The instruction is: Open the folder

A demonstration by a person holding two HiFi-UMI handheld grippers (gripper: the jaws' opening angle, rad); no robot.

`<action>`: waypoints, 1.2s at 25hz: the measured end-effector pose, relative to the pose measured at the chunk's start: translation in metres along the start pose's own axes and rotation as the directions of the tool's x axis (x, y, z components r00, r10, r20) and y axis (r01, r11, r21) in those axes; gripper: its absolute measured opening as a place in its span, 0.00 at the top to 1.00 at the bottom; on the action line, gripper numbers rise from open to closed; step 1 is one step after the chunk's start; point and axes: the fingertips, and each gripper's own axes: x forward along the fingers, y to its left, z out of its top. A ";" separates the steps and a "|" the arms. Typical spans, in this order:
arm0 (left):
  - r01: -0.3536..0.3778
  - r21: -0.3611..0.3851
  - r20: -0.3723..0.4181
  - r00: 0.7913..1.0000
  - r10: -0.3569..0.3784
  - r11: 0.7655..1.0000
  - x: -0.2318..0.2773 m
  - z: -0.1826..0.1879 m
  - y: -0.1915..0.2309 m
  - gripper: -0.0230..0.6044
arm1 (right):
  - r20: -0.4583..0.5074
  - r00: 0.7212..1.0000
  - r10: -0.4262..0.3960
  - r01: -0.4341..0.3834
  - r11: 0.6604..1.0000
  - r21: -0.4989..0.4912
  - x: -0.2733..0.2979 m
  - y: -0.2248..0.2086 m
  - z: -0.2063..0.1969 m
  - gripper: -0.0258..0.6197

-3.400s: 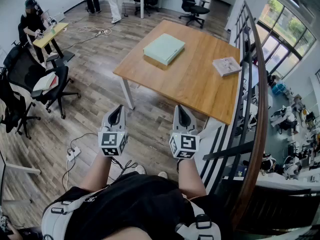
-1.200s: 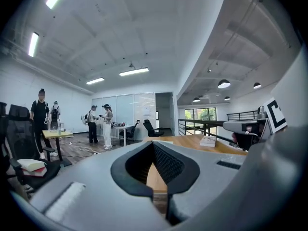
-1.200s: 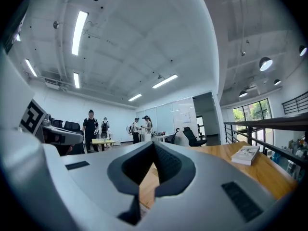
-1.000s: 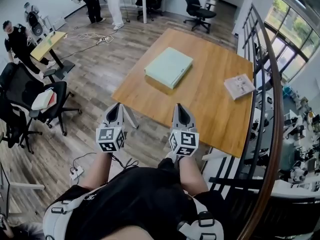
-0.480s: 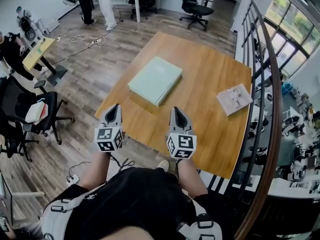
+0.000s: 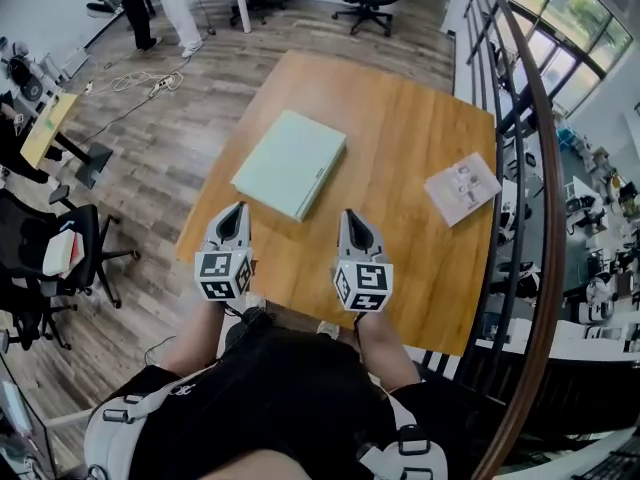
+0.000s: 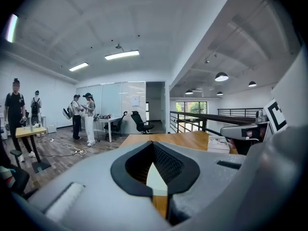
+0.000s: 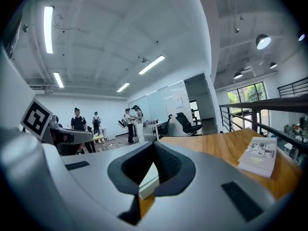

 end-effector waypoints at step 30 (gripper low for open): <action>0.574 0.273 -0.308 0.812 -0.495 0.772 0.111 -0.065 0.042 0.74 | -0.190 0.931 -0.312 0.365 0.808 0.463 0.066 0.012 -0.107 0.85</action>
